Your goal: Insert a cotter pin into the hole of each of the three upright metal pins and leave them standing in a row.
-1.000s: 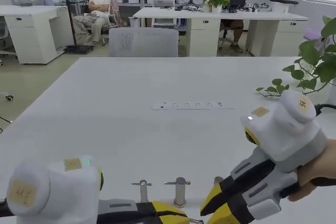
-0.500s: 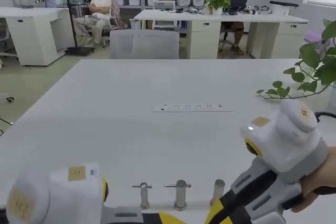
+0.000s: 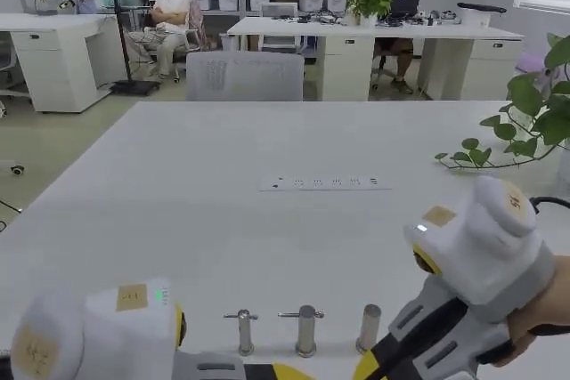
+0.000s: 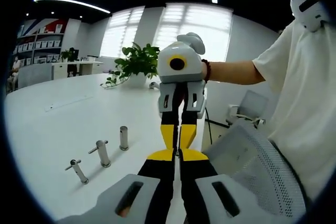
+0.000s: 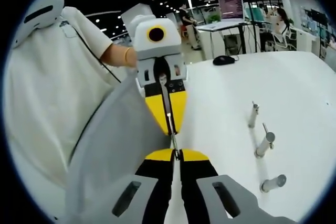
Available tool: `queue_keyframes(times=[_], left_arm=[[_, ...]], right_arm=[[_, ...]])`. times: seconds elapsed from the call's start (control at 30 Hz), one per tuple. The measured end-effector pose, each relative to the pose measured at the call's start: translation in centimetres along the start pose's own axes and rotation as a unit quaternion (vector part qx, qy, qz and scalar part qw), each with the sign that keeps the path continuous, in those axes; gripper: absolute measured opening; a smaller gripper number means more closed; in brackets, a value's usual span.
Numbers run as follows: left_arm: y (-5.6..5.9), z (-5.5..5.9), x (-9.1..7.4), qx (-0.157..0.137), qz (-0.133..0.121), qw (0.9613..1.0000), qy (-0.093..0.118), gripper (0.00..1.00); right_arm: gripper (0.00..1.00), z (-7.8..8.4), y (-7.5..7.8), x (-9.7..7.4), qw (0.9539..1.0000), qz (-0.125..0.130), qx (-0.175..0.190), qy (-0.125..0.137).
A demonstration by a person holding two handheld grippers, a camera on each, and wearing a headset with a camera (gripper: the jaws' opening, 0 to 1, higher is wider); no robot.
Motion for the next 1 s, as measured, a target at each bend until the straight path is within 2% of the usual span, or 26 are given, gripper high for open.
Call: queue_keyframes(times=[0.23, 0.4, 0.63, 0.83, 1.0], left_arm=[[-0.2, 0.0, 0.1, 0.001, -0.004, 1.0000, -0.002, 0.01], [-0.3, 0.2, 0.2, 0.006, -0.009, 0.9999, -0.004, 0.01], [-0.8, 0.2, 0.3, 0.016, -0.029, 0.9994, 0.001, 0.03], [-1.2, 0.2, 0.0, 0.022, -0.045, 0.9987, 0.011, 0.19], [-1.9, 0.6, -0.3, 0.030, -0.072, 0.9969, 0.008, 0.22]], right_arm=[[0.04, -0.1, 0.2, -0.1, 0.9991, 0.007, -0.040, -0.012], [0.03, 0.0, 0.3, -0.2, 0.9984, 0.014, -0.051, -0.021], [0.03, -0.1, 0.6, -0.6, 0.9965, 0.031, -0.068, -0.036], [0.03, 0.2, 1.4, -1.5, 0.9954, 0.050, -0.067, -0.047], [0.03, 0.6, 2.1, -2.3, 0.9938, 0.068, -0.066, -0.057]])
Point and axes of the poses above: the centre of the closed fingertips' face, and the gripper's own axes: x roughly forward along the fingers, y roughly to its right, z roughly out of its underside, the point moved 4 cm from there along -x, roughly backward along the fingers, and after that the axes turned 3 degrees about y, right-handed, at the moved point
